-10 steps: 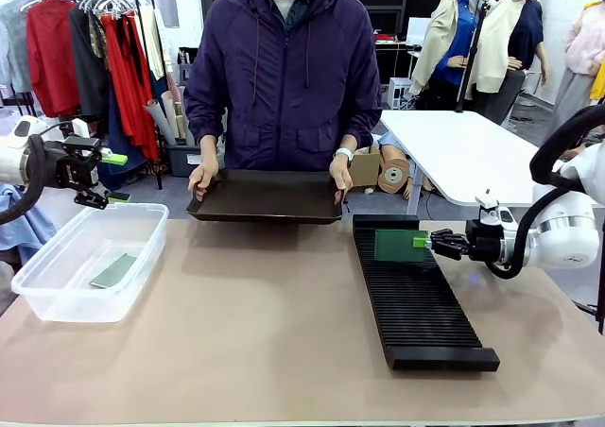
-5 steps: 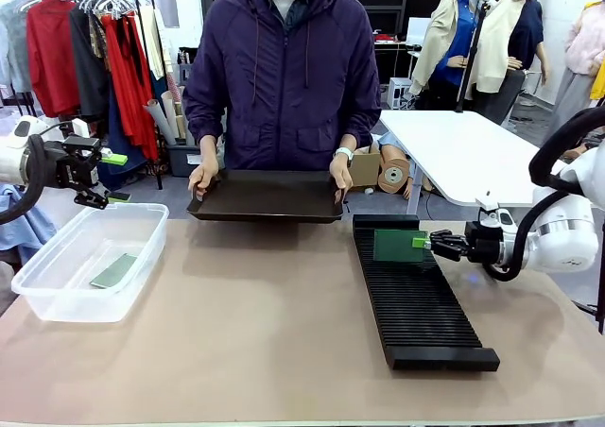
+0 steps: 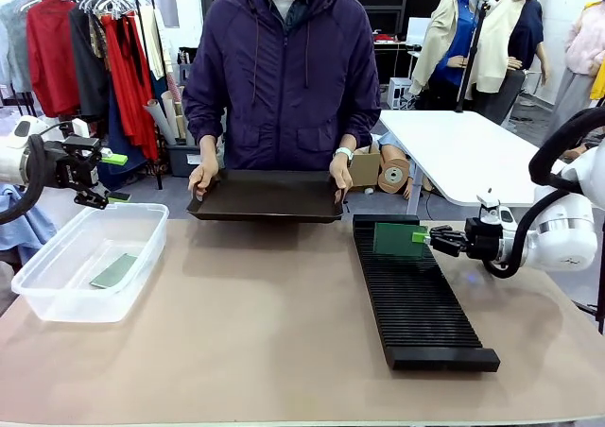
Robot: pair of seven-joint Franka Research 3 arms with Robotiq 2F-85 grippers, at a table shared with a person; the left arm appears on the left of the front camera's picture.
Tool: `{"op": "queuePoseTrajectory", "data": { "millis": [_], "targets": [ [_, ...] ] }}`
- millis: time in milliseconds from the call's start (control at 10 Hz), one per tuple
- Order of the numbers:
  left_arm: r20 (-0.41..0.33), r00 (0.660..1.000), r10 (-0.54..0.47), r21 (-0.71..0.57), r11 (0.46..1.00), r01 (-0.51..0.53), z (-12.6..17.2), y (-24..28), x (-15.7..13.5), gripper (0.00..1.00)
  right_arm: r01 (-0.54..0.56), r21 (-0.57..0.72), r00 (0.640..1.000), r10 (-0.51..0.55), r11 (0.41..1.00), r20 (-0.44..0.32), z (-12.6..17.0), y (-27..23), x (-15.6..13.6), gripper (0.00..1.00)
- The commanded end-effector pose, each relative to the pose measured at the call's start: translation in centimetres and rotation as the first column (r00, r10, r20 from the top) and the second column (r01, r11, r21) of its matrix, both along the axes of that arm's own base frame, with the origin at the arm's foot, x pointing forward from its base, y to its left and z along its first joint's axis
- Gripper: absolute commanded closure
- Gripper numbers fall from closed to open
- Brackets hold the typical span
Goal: Sort PCBs into racks and boxes based on the side picked up.
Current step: If the short side of the Blank PCB is picked up, insert it into the PCB Rack ; if the long side is picked up, place it in the Organizing box.
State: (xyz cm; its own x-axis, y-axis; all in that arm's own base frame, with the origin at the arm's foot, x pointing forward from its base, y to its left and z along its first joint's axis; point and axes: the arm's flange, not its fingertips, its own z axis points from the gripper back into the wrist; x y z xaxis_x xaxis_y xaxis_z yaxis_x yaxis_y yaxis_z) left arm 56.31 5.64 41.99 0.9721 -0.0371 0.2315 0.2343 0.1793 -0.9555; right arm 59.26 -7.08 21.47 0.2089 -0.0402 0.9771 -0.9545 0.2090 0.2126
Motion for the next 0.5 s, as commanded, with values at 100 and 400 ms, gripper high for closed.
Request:
{"op": "queuePoseTrajectory", "data": {
  "millis": [100, 400],
  "targets": [
    [0.003, 1.0, -0.002, 0.0, 1.0, 0.002, 0.19, 0.11, -0.03, 0.0, 0.002, 0.013, 1.0, -0.002, 1.0, 0.019, -0.05, 0.02, 0.71, 1.0],
    [0.003, 1.0, -0.002, 0.0, 1.0, 0.002, 0.19, 0.11, -0.03, 0.0, -0.019, -0.017, 1.0, 0.019, 1.0, 0.001, -0.34, 0.15, 1.34, 1.0]
  ]
}}
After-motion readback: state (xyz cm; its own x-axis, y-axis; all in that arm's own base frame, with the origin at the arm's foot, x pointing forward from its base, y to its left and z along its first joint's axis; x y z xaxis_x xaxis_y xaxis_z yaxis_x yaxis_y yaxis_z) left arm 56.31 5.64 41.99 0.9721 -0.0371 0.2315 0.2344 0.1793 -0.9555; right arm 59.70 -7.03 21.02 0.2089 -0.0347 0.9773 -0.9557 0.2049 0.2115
